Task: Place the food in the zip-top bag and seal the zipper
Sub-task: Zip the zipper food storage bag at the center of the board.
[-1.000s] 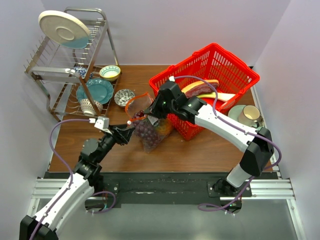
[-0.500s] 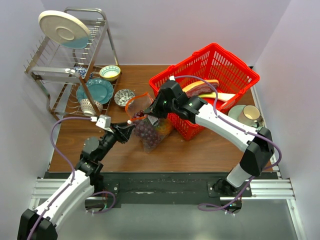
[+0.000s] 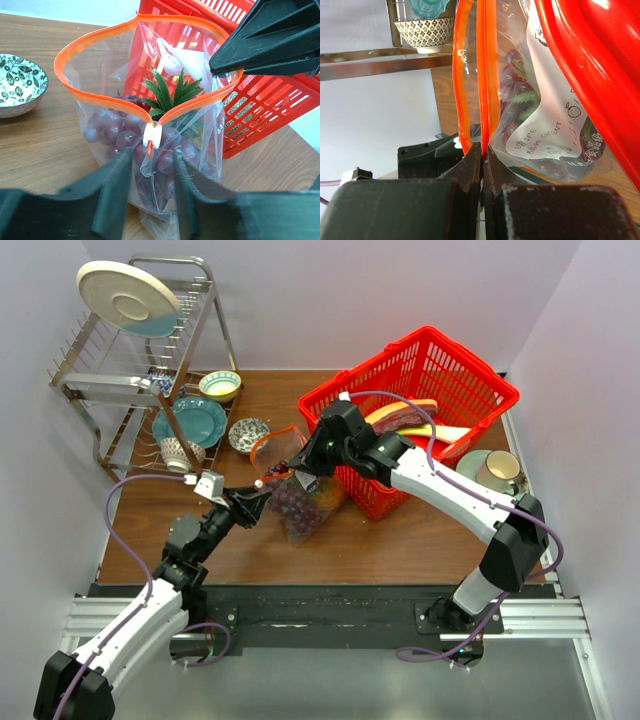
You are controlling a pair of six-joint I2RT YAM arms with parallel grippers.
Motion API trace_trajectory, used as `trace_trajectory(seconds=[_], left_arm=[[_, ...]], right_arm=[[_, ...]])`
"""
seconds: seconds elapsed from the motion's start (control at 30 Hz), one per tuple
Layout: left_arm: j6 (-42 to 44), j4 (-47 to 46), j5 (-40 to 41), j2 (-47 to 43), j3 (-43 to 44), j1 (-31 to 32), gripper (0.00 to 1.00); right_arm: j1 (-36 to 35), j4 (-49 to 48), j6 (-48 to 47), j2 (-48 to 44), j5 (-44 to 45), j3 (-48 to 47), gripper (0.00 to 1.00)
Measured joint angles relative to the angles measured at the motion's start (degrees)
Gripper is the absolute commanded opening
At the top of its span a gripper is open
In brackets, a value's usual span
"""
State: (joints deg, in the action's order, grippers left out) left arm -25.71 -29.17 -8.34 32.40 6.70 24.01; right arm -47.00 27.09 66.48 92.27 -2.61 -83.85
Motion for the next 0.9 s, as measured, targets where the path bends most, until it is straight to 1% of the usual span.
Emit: trace_trajectory(seconds=[0.1,0.2,0.23,0.3,0.33,0.37,0.53,0.6,0.63,0.73,0.83,0.87,0.9], left_arm=[[0.00,-1.07,0.04,0.11,-0.63,0.00,0.35],[-0.04,-3.43,0.09,0.26,-2.29,0.00,0.28],[-0.07,-4.22,0.11,0.42,-2.84,0.00,0.20],[-0.04,-5.22,0.15,0.79,-3.37,0.00,0.12],[0.02,-5.79,0.24,0.98,-3.50,0.00,0.04],[0.11,-6.25,0.28,1.03,-3.58,0.00,0.00],[1.01,-7.78,0.48,-0.22,-3.69,0.00,0.00],[1.31,-6.71,0.44,-2.05,-3.58,0.00,0.00],[1.38,-6.05,0.42,-3.04,-3.48,0.00,0.00],[1.55,-2.64,0.22,-6.29,-2.16,0.02,0.00],[2.89,1.38,-0.28,-7.74,1.44,0.02,0.00],[3.54,3.21,-0.46,-7.76,3.41,0.02,0.00],[4.42,5.01,-0.83,-7.58,5.77,0.02,0.00]], right_arm=[[0.15,0.00,0.07,0.00,-0.15,0.00,0.00],[0.20,0.00,0.20,0.00,-0.20,0.00,0.00],[0.20,0.00,0.22,0.00,-0.22,0.00,0.00],[0.20,0.00,0.28,0.00,-0.48,0.00,0.00],[0.20,0.00,0.37,0.02,-0.61,0.00,0.00],[0.20,0.00,0.39,0.00,-0.81,0.00,0.00],[0.26,-0.13,0.46,-0.17,-1.46,0.11,0.01],[0.42,-0.15,0.44,-0.57,-1.51,0.55,0.03],[0.50,-0.11,0.44,-0.83,-1.51,0.79,0.07],[0.72,-0.15,0.44,-1.70,-1.51,1.38,0.09],[0.90,-0.26,0.39,-2.82,-1.53,2.43,0.06],[0.90,-0.37,0.37,-3.13,-1.57,2.82,0.00],[0.92,-0.57,0.31,-3.39,-1.68,3.19,0.00]])
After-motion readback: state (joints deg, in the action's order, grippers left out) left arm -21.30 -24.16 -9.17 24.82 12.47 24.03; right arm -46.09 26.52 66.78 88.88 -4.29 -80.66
